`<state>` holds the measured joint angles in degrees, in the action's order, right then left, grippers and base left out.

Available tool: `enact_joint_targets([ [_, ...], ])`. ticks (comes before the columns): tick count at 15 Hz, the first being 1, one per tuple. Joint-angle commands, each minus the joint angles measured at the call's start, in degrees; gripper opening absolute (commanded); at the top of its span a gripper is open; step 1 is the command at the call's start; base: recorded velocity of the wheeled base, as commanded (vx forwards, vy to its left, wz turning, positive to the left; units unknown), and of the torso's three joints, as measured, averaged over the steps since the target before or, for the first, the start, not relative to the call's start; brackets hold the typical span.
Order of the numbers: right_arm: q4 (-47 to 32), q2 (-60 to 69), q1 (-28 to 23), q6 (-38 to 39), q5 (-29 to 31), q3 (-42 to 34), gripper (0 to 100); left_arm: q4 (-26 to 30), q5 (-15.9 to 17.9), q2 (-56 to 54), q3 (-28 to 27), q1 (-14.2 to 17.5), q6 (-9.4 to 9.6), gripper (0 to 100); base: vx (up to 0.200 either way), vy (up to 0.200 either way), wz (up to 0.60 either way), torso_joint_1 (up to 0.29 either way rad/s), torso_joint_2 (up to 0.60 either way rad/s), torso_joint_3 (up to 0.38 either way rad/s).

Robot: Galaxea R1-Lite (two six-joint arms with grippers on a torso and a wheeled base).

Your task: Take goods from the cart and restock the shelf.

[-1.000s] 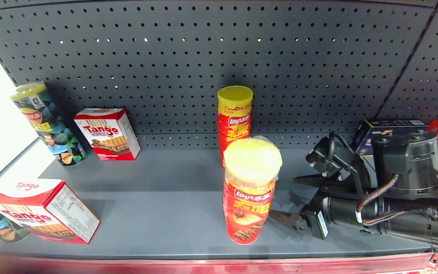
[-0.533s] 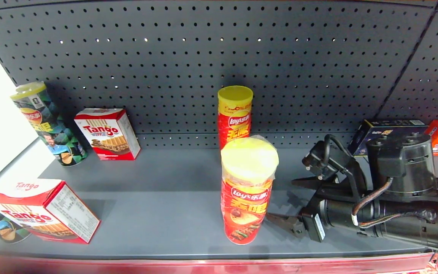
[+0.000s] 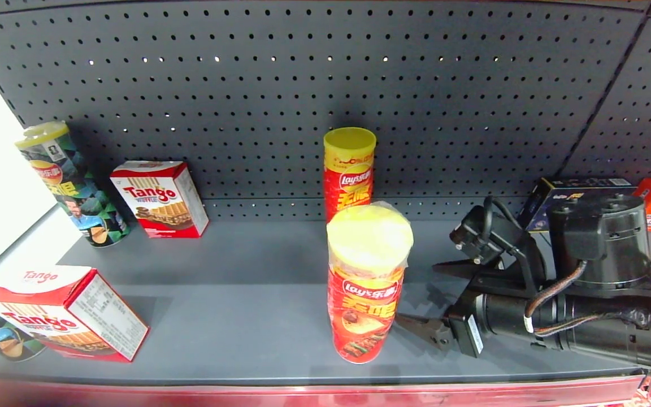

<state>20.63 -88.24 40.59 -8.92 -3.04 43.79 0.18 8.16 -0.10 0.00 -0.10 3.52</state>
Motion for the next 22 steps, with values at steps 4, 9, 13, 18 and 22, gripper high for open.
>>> enact_joint_targets([
  [4, 0.0, -1.8, -0.1, 0.0, 0.0, 1.5, 100, 0.0, 0.0, 0.1, 0.0, 0.0, -0.01, 100, 0.000, 0.000, 0.00, 0.000, 0.00, 0.000],
  [9, 0.0, -1.8, -0.1, 0.0, 0.0, 1.5, 100, 0.0, 0.0, 0.1, 0.0, 0.0, -0.01, 100, 0.000, 0.000, 0.00, 0.000, 0.00, 0.000],
  [13, 0.0, -1.5, -0.2, 0.0, 0.0, 1.2, 100, 0.0, -0.1, 0.1, 0.0, 0.0, -0.10, 100, 0.000, 0.000, 0.00, 0.000, 0.00, 0.000],
  [18, 1.2, 8.8, -10.1, 0.5, 0.2, -0.1, 100, 0.0, -0.1, 0.1, 0.0, 0.0, -0.10, 100, 0.000, 0.000, 0.00, 0.000, 0.00, 0.000],
  [22, 1.0, 26.8, -26.4, 2.5, 0.2, -5.6, 100, 0.0, 0.0, 0.1, 0.0, 0.0, -0.10, 100, 0.000, 0.000, 0.00, 0.000, 0.00, 0.000],
])
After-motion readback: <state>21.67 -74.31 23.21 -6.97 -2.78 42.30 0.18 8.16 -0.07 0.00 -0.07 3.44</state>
